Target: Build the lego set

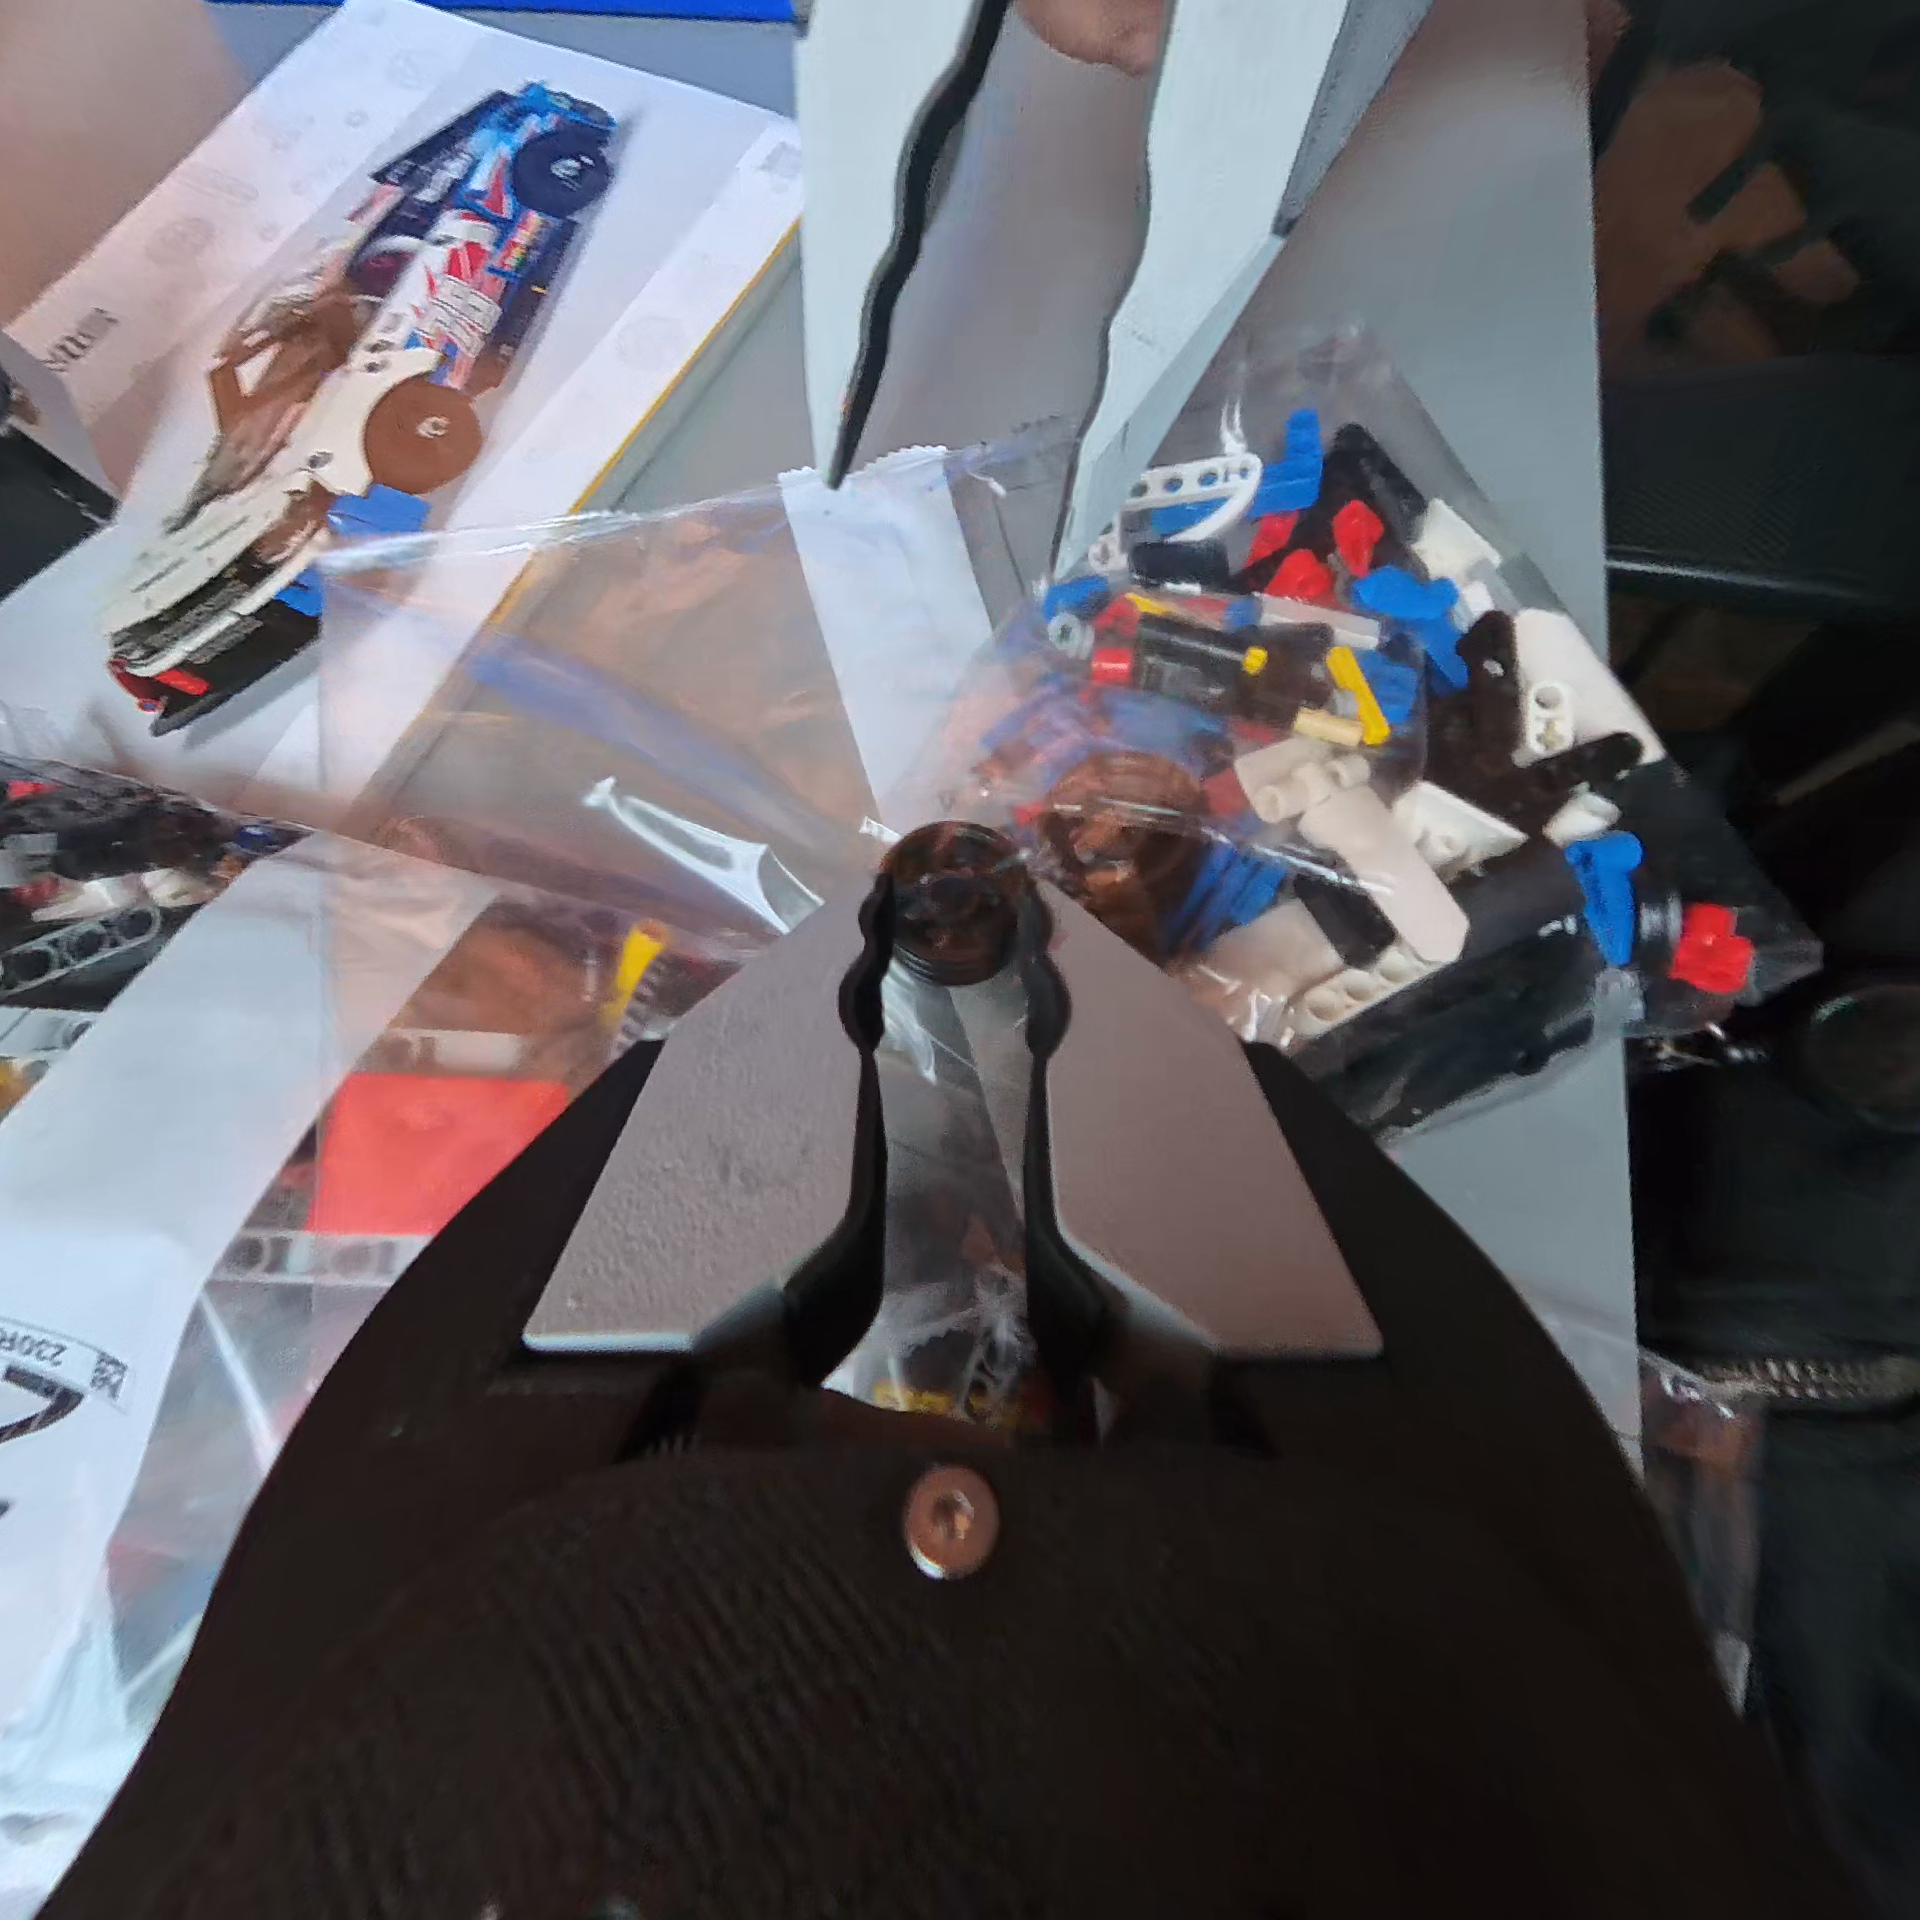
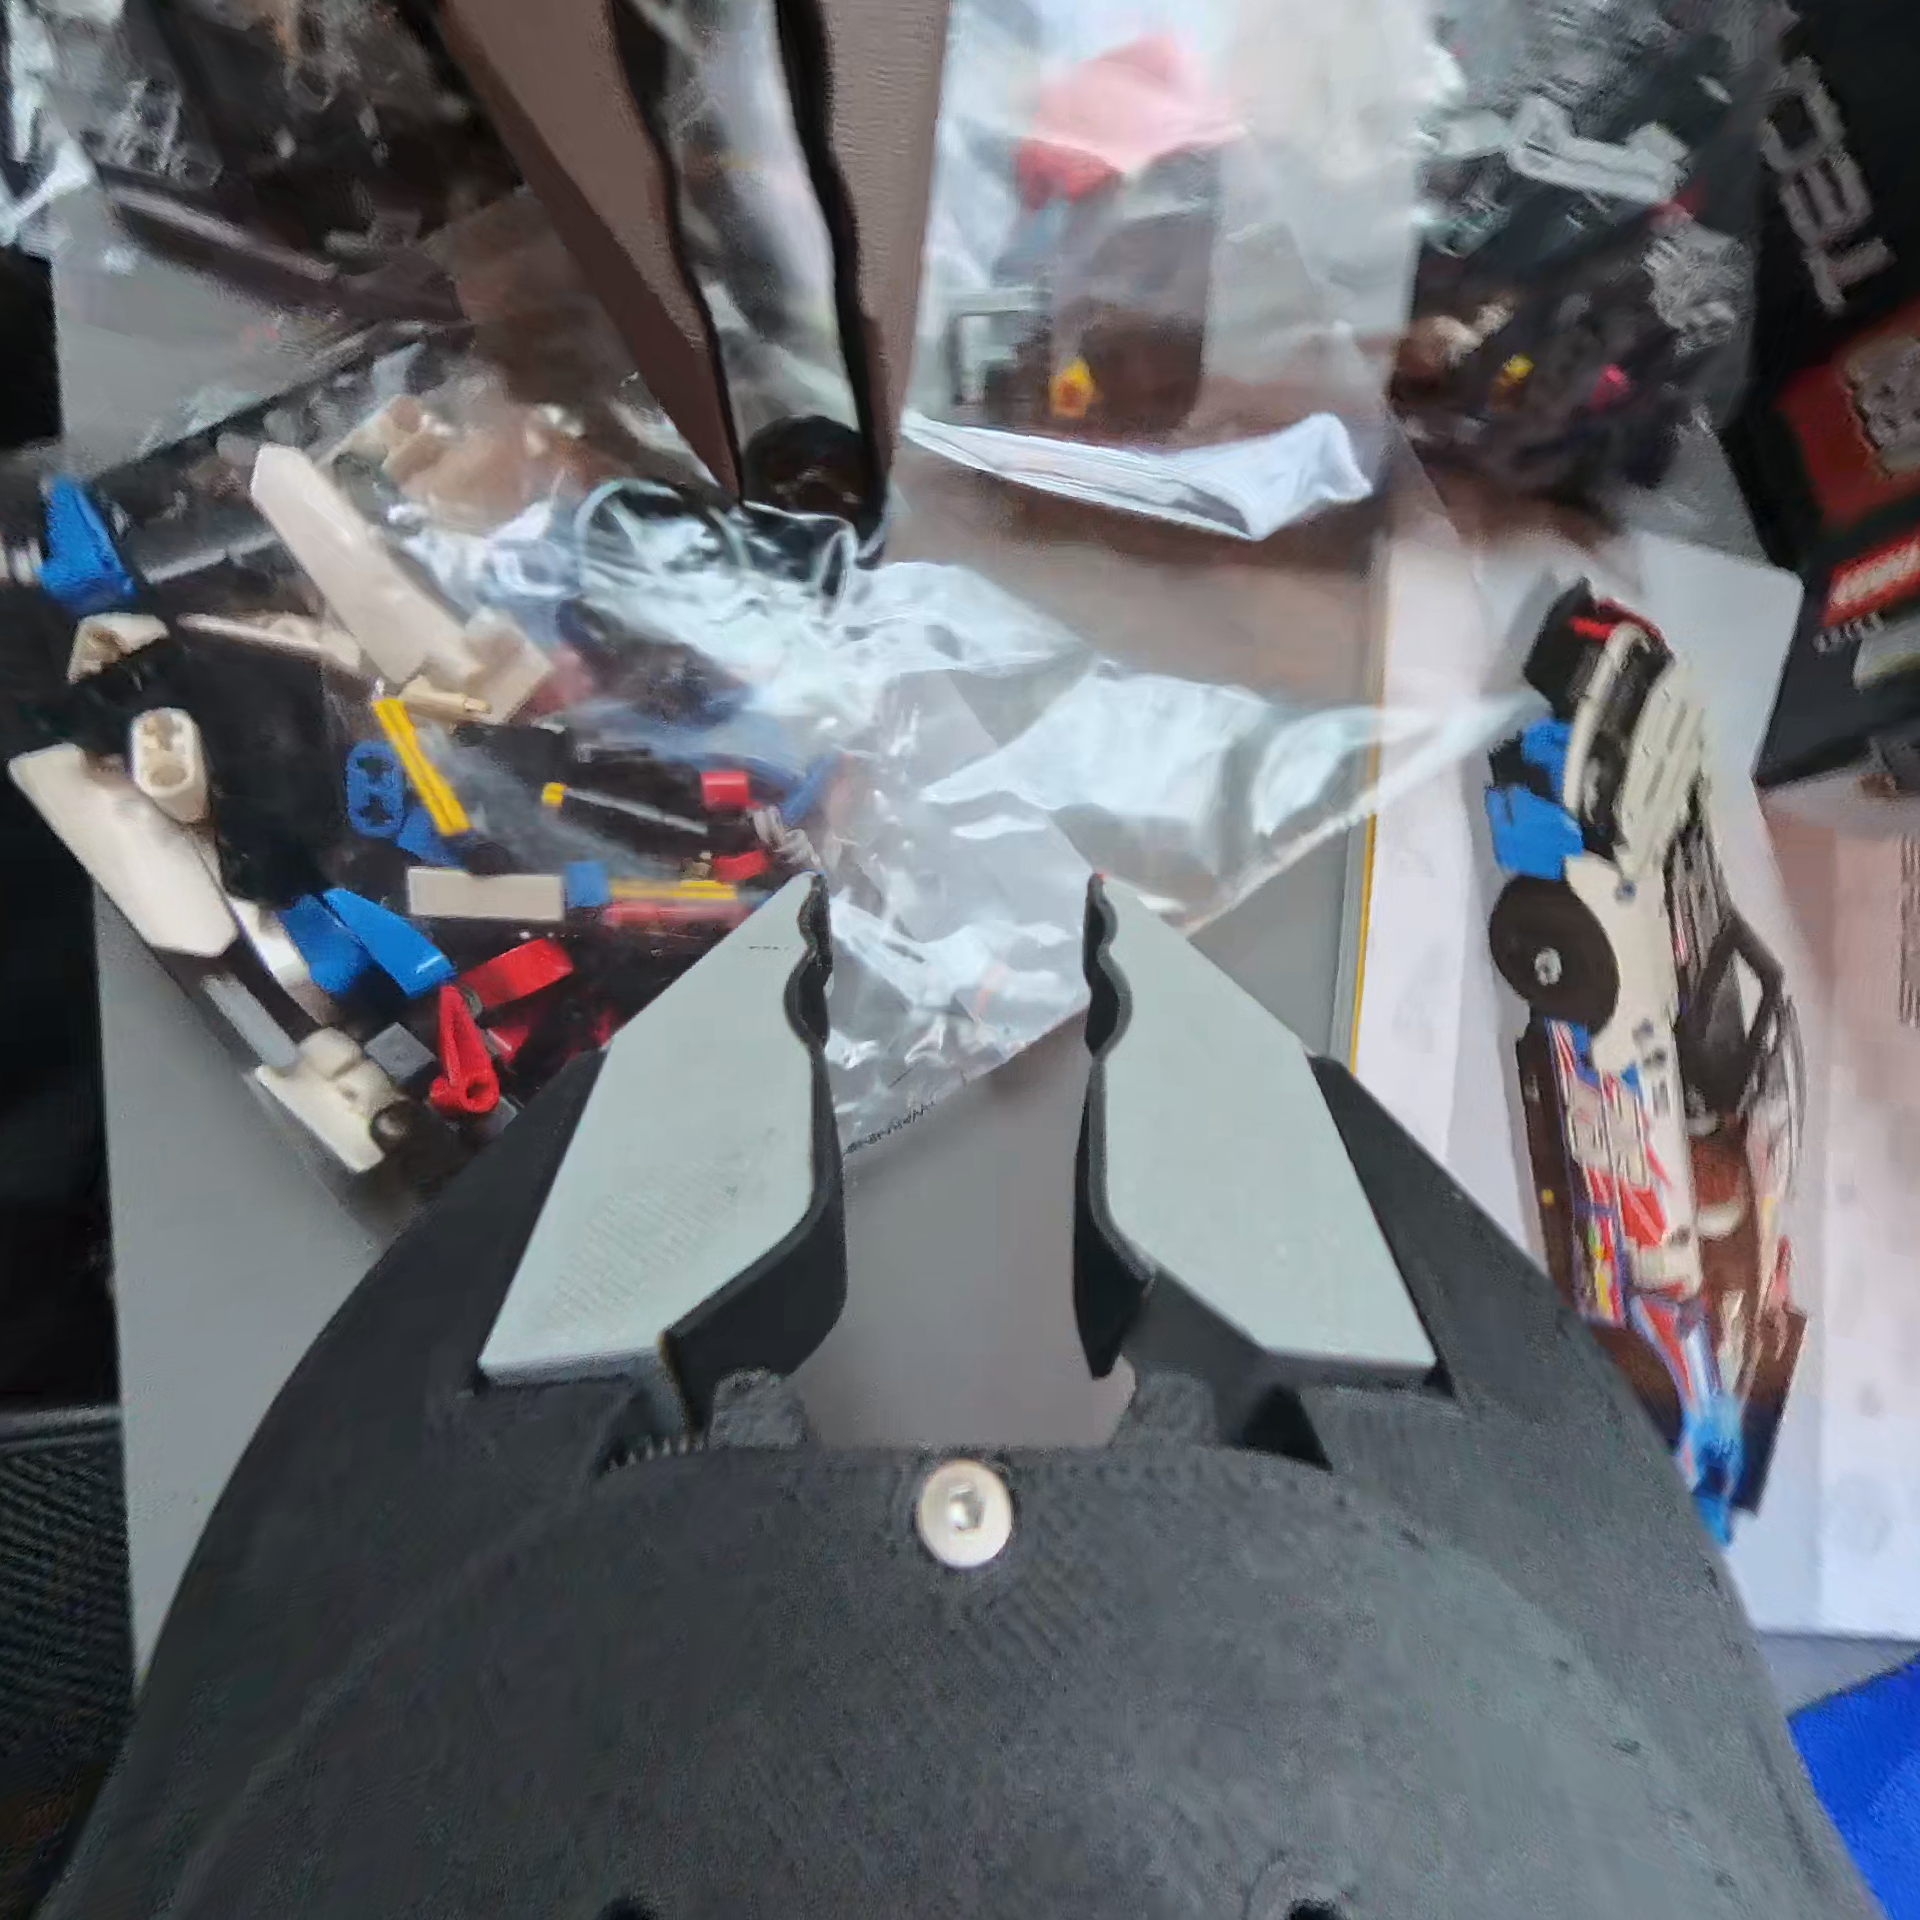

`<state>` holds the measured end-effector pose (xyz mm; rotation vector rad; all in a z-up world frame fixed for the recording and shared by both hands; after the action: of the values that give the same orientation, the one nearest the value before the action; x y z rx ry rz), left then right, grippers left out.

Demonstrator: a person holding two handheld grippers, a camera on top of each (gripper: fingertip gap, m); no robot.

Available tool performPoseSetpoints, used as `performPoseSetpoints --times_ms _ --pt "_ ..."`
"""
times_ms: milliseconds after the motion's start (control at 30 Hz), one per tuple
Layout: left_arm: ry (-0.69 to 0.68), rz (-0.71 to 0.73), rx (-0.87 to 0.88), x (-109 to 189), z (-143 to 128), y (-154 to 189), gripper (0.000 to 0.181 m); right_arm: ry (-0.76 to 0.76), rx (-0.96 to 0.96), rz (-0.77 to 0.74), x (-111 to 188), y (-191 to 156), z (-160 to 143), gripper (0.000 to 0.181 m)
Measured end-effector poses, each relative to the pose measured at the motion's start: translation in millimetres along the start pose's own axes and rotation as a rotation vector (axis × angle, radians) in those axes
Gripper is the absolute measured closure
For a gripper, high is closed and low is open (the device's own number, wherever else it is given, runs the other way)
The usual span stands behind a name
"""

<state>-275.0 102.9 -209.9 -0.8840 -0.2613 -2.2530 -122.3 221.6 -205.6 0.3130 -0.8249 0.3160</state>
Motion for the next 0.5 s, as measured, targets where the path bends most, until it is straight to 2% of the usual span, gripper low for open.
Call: performPoseSetpoints --times_ms 33,233,333,433,500 --pt "-0.006 -0.017 -0.007 0 -1 2 0.157 -0.015 0.056 0.018 -3 -3 2 0.137" --pt "-0.015 -0.051 -0.012 -3 -2 3 0.163 -0.098 0.279 -0.018 -19 -7 14 0.158" --pt "-0.017 -0.048 -0.015 -3 -2 3 0.163 -0.152 0.33 -0.017 -27 -9 13 0.181" --pt "-0.021 -0.04 -0.021 -3 -1 5 0.164 -0.171 0.294 -0.1 -34 -1 10 0.181" --pt "-0.025 -0.047 -0.024 -3 -1 6 0.161 -0.136 0.229 -0.073 -29 1 9 0.181"
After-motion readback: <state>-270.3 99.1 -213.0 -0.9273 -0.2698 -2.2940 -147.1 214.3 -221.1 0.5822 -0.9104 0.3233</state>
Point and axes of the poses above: each gripper's, where its closed fingertips meet, x back along the fingers, z out of its top, y = z × x across the jaws, the point moved 9 cm from there along x, back along the fingers, and after that the axes turned 2 degrees about -x, right-handed, at the moved point
